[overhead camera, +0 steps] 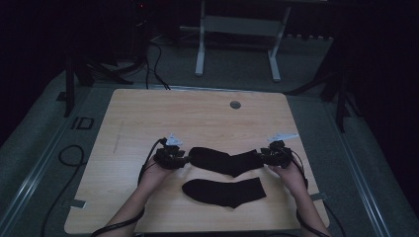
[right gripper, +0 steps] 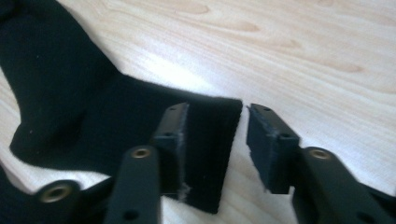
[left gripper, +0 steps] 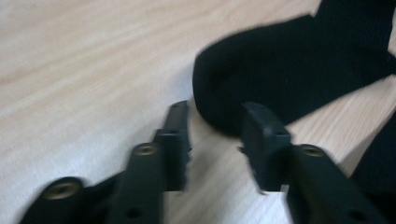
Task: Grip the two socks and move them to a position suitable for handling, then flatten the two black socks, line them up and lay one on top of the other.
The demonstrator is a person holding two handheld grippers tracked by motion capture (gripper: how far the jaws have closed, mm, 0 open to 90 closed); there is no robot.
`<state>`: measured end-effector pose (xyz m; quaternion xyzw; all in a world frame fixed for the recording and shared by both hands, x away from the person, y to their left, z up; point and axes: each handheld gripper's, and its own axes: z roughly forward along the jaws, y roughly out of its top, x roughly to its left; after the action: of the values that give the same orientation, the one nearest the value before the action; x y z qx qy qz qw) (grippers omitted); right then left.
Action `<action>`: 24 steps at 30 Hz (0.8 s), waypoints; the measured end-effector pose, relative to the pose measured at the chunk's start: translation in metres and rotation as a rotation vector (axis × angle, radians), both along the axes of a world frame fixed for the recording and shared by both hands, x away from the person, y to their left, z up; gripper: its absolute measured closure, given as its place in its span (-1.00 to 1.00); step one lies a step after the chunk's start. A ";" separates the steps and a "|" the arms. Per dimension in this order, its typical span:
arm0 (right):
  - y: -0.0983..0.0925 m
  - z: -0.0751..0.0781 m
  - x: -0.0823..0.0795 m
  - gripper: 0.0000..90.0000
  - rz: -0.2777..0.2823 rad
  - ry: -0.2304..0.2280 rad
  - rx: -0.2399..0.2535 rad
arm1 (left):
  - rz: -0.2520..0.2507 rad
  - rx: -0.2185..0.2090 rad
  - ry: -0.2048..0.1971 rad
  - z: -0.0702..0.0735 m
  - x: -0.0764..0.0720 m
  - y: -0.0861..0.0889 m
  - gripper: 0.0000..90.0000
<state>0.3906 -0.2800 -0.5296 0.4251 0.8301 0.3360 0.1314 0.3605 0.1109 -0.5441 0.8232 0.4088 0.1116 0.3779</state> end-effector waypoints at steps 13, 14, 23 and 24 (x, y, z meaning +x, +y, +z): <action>0.011 -0.010 0.018 0.12 -0.025 0.068 -0.067 | 0.021 -0.057 -0.001 -0.005 0.026 -0.010 0.10; 0.012 -0.012 0.019 0.12 -0.023 0.073 -0.071 | 0.015 -0.058 0.005 -0.006 0.028 -0.011 0.12; 0.021 -0.017 0.018 0.38 -0.011 0.060 -0.095 | -0.021 -0.017 0.053 -0.016 0.038 -0.021 0.32; 0.021 -0.017 0.018 0.44 -0.006 0.057 -0.096 | -0.025 -0.022 0.057 -0.017 0.038 -0.023 0.41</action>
<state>0.4086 -0.2587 -0.5468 0.4302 0.8474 0.2832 0.1290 0.3988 0.0881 -0.5615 0.8268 0.4102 0.0789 0.3768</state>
